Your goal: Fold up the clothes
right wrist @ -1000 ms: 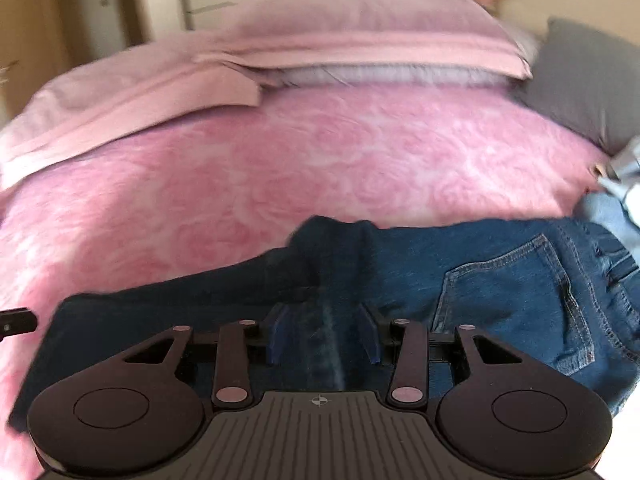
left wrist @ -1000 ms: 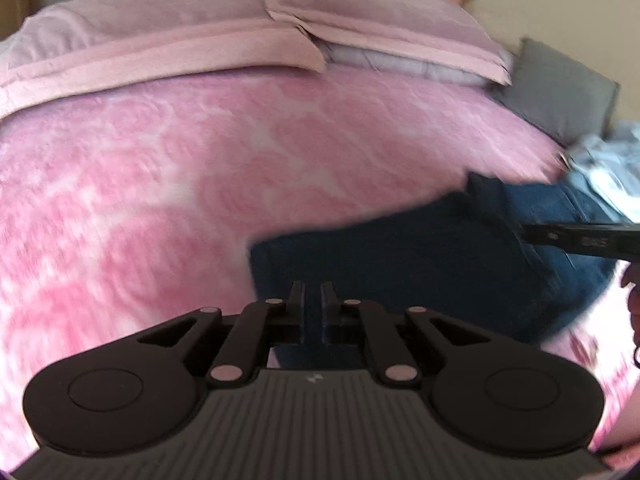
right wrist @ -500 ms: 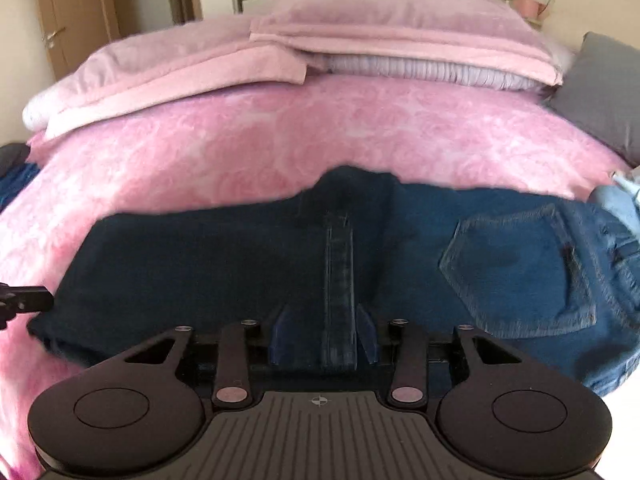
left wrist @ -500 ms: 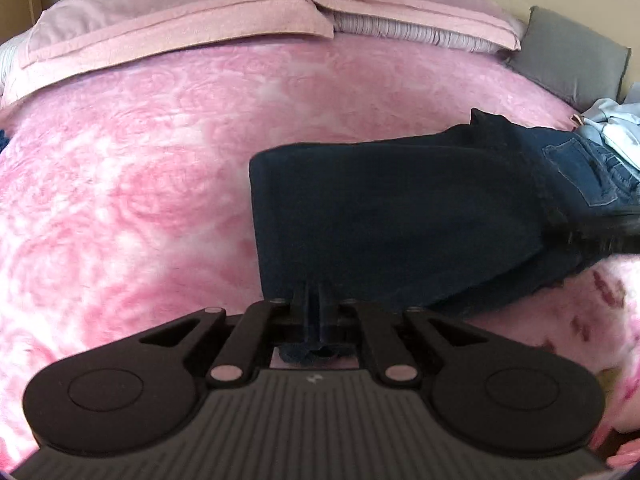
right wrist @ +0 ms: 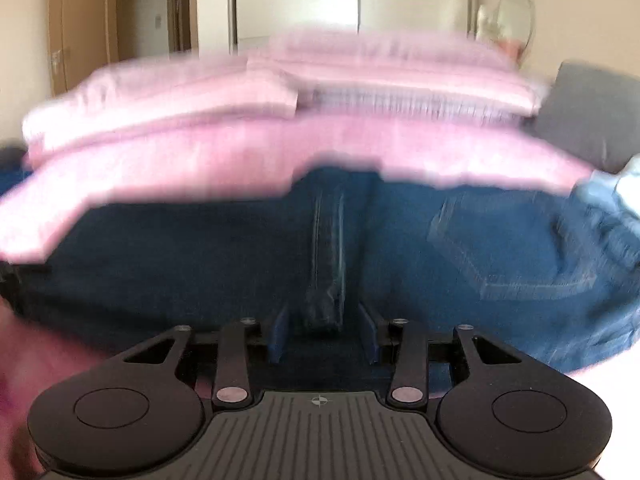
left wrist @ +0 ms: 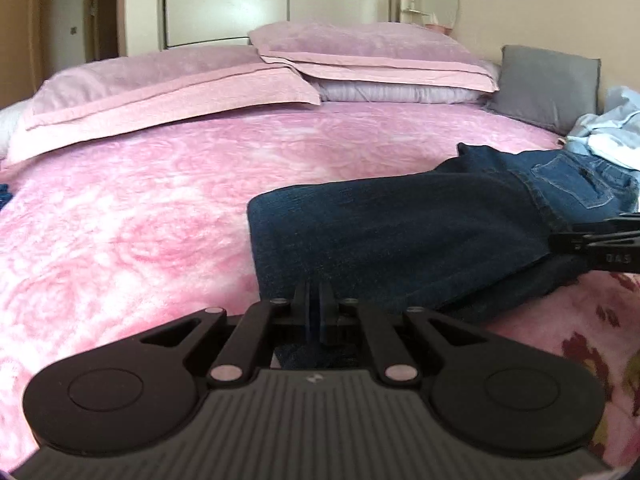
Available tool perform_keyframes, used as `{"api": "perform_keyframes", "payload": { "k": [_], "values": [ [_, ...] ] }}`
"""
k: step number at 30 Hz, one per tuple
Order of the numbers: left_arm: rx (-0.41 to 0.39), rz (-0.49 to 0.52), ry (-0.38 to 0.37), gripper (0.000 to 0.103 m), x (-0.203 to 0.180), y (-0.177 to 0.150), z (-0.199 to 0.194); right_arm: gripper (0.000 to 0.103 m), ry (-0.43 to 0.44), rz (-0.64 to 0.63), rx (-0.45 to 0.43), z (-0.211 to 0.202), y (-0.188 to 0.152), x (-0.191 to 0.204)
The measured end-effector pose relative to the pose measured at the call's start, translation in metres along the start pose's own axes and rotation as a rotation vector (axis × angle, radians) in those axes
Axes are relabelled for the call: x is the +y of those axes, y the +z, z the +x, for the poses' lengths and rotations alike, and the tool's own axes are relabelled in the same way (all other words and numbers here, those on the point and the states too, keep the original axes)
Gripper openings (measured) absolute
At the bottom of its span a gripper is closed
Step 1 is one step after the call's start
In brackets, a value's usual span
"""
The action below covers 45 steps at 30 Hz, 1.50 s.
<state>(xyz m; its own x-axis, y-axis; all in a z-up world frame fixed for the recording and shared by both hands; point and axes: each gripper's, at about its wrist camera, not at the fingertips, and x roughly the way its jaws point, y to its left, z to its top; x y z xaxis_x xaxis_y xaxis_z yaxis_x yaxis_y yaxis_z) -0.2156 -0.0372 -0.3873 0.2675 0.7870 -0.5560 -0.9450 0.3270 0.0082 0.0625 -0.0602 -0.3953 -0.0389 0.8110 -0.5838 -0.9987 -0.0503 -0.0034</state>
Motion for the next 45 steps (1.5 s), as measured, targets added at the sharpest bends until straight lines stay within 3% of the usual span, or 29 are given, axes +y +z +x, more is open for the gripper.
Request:
{"api": "perform_keyframes", "payload": {
  "k": [4, 6, 7, 10, 14, 20, 25, 35, 45],
  "values": [
    [0.142, -0.054, 0.090, 0.004, -0.010, 0.025, -0.018, 0.042, -0.027, 0.110, 0.042, -0.027, 0.011, -0.001],
    [0.165, -0.077, 0.106, 0.009, -0.013, 0.033, -0.033, 0.042, -0.005, 0.167, 0.070, -0.050, 0.016, -0.002],
    [0.168, -0.088, 0.106, 0.017, -0.015, 0.033, -0.042, 0.042, 0.002, 0.190, 0.098, -0.060, 0.016, -0.002],
    [0.188, -0.135, 0.133, 0.026, -0.022, 0.021, -0.072, 0.042, -0.036, 0.222, 0.149, -0.084, 0.006, 0.005],
    [0.244, -0.180, 0.136, 0.027, -0.034, -0.002, -0.106, 0.043, -0.087, 0.241, 0.182, -0.119, -0.011, 0.015],
    [0.205, -0.126, 0.144, 0.031, -0.059, -0.010, -0.155, 0.044, -0.078, 0.254, 0.126, -0.170, -0.013, 0.020],
    [0.170, -0.082, 0.147, 0.033, -0.075, -0.008, -0.178, 0.053, -0.062, 0.247, 0.095, -0.203, -0.017, 0.026],
    [0.100, 0.007, 0.153, 0.034, -0.107, -0.005, -0.224, 0.054, -0.045, 0.255, 0.044, -0.246, -0.028, 0.029],
    [0.113, 0.041, 0.149, 0.037, -0.118, -0.003, -0.212, 0.054, -0.047, 0.284, 0.033, -0.250, -0.032, 0.015]
  ]
}}
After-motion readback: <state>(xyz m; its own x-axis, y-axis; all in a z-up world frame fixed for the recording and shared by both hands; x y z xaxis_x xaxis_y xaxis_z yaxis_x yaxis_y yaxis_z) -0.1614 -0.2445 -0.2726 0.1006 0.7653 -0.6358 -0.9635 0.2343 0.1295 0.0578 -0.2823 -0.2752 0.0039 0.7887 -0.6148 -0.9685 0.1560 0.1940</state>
